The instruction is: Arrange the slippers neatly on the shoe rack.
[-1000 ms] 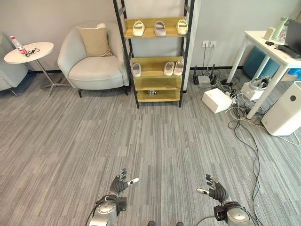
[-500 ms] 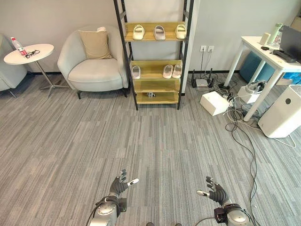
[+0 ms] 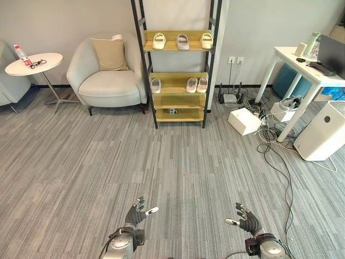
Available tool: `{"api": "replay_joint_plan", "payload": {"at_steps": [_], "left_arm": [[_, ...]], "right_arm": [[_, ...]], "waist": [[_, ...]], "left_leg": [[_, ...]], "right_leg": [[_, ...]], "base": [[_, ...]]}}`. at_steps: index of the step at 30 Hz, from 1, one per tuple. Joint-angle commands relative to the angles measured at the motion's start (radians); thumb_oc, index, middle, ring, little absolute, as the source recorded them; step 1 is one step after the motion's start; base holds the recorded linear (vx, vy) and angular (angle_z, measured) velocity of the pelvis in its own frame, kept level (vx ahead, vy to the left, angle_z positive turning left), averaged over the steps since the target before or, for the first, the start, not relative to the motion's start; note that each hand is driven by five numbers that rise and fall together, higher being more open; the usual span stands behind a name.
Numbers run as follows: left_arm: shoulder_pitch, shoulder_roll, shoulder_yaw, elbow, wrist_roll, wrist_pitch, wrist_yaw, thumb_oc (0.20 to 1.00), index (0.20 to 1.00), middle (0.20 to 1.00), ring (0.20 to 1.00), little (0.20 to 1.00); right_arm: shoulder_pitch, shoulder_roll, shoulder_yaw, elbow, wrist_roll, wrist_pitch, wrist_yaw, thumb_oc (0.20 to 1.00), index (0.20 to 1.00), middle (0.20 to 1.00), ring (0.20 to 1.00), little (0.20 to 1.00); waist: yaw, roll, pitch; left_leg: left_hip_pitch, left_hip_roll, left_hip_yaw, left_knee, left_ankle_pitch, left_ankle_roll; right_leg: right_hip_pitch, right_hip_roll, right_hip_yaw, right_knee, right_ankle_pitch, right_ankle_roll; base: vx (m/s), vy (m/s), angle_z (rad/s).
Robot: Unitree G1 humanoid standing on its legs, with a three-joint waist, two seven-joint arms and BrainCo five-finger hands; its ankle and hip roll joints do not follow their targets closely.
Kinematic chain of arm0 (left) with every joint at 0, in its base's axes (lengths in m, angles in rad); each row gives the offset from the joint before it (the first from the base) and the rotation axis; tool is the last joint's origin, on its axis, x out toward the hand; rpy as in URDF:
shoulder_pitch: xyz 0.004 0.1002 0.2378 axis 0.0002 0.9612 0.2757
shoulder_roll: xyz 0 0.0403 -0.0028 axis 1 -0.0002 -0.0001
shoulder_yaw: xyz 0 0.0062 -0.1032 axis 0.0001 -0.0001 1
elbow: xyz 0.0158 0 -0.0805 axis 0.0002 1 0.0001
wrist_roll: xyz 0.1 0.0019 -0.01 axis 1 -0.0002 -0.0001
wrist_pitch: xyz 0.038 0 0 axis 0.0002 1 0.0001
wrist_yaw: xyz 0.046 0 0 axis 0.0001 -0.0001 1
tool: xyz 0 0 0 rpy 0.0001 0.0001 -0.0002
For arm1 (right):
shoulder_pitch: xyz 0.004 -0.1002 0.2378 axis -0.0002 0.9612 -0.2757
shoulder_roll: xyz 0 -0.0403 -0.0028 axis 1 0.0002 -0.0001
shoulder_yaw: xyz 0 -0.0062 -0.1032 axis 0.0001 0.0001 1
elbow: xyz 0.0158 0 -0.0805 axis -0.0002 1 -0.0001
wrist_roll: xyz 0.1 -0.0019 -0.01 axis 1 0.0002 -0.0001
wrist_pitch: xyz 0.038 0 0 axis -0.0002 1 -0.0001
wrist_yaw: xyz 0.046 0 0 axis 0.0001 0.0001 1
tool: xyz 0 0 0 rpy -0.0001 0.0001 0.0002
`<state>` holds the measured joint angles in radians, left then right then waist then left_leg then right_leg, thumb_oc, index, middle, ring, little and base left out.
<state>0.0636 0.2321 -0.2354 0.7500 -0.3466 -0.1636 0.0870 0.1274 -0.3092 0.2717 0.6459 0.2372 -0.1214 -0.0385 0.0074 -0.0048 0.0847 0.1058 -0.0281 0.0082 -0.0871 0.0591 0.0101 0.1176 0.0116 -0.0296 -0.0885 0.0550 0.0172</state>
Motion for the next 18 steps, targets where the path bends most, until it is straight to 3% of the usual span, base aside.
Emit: {"api": "replay_joint_plan", "payload": {"at_steps": [1, 9, 10, 11, 12, 14, 15, 16, 18], "left_arm": [[-0.078, 0.004, -0.013, 0.022, -0.026, -0.032, 0.01, 1.0, 1.0, 1.0, 1.0, 1.0], [-0.044, 0.034, 0.025, -0.002, -0.036, -0.031, 0.012, 1.0, 1.0, 1.0, 1.0, 1.0], [-0.04, 0.041, 0.033, -0.003, -0.038, -0.031, 0.01, 1.0, 1.0, 1.0, 1.0, 1.0], [-0.031, 0.056, 0.047, -0.014, -0.036, -0.031, 0.004, 1.0, 1.0, 1.0, 1.0, 1.0], [-0.031, 0.056, 0.047, -0.014, -0.036, -0.03, 0.004, 1.0, 1.0, 1.0, 1.0, 1.0], [-0.02, 0.07, 0.065, -0.016, -0.018, -0.027, -0.005, 1.0, 1.0, 1.0, 1.0, 1.0], [-0.018, 0.074, 0.068, -0.014, -0.016, -0.028, -0.006, 1.0, 1.0, 1.0, 1.0, 1.0], [-0.026, 0.072, 0.069, 0.002, -0.01, -0.028, -0.006, 1.0, 1.0, 1.0, 1.0, 1.0], [-0.028, 0.069, 0.07, 0.004, -0.008, -0.027, -0.007, 1.0, 1.0, 1.0, 1.0, 1.0]], "right_arm": [[-0.045, 0.012, 0.031, -0.002, 0.02, -0.023, 0.005, 1.0, 1.0, 1.0, 1.0, 1.0], [-0.064, -0.012, 0.014, 0.006, 0.021, -0.017, 0.011, 1.0, 1.0, 1.0, 1.0, 1.0], [-0.068, -0.015, 0.008, 0.004, 0.021, -0.018, 0.011, 1.0, 1.0, 1.0, 1.0, 1.0], [-0.072, -0.021, -0.004, -0.006, 0.019, -0.022, 0.014, 1.0, 1.0, 1.0, 1.0, 1.0], [-0.072, -0.021, -0.004, -0.006, 0.019, -0.022, 0.014, 1.0, 1.0, 1.0, 1.0, 1.0], [-0.079, -0.02, -0.02, -0.013, 0.008, -0.025, 0.014, 1.0, 1.0, 1.0, 1.0, 1.0], [-0.081, -0.022, -0.024, -0.017, 0.007, -0.027, 0.015, 1.0, 1.0, 1.0, 1.0, 1.0], [-0.082, -0.019, -0.031, -0.016, 0.008, -0.032, 0.011, 1.0, 1.0, 1.0, 1.0, 1.0], [-0.08, -0.02, -0.033, -0.023, 0.004, -0.031, 0.01, 1.0, 1.0, 1.0, 1.0, 1.0]], "waist": [[0.006, -0.03, -0.01], [0.022, -0.037, 0.03], [0.024, -0.037, 0.037], [0.028, -0.035, 0.058], [0.029, -0.036, 0.056], [0.029, -0.029, 0.089], [0.024, -0.023, 0.104], [0.018, -0.008, 0.117], [0.015, -0.009, 0.118]], "left_leg": [[0.009, 0.015, -0.051, 0.0, -0.056, -0.038], [-0.031, 0.0, -0.059, 0.0, -0.049, -0.021], [-0.036, -0.002, -0.061, 0.001, -0.049, -0.015], [-0.049, -0.006, -0.066, 0.013, -0.055, 0.001], [-0.051, -0.007, -0.066, 0.014, -0.055, 0.001], [-0.043, -0.011, -0.061, 0.018, -0.062, 0.021], [-0.033, -0.009, -0.062, 0.018, -0.064, 0.026], [-0.013, 0.0, -0.073, 0.018, -0.072, 0.028], [0.003, -0.002, -0.074, 0.015, -0.081, 0.026]], "right_leg": [[0.0, -0.081, 0.007, 0.001, -0.044, 0.097], [-0.043, -0.099, 0.007, 0.018, -0.032, 0.11], [-0.063, -0.103, 0.008, 0.055, -0.043, 0.114], [-0.123, -0.101, 0.013, 0.176, -0.063, 0.125], [-0.128, -0.102, 0.014, 0.181, -0.066, 0.126], [-0.249, -0.114, 0.015, 0.413, 0.015, 0.165], [-0.28, -0.116, 0.016, 0.469, 0.049, 0.168], [-0.329, -0.112, 0.015, 0.548, 0.045, 0.159], [-0.339, -0.123, 0.001, 0.527, 0.037, 0.154]], "base": [[0.0, 0.0, 0.0], [0.0, 0.042, 0.01], [-0.06, 0.176, 0.03], [-0.06, 0.111, 0.01], [-0.07, 0.152, -0.04], [-0.03, 0.142, -0.11], [0.06, 0.147, -0.1], [0.07, 0.094, 0.05], [0.2, 0.032, 0.3]]}}
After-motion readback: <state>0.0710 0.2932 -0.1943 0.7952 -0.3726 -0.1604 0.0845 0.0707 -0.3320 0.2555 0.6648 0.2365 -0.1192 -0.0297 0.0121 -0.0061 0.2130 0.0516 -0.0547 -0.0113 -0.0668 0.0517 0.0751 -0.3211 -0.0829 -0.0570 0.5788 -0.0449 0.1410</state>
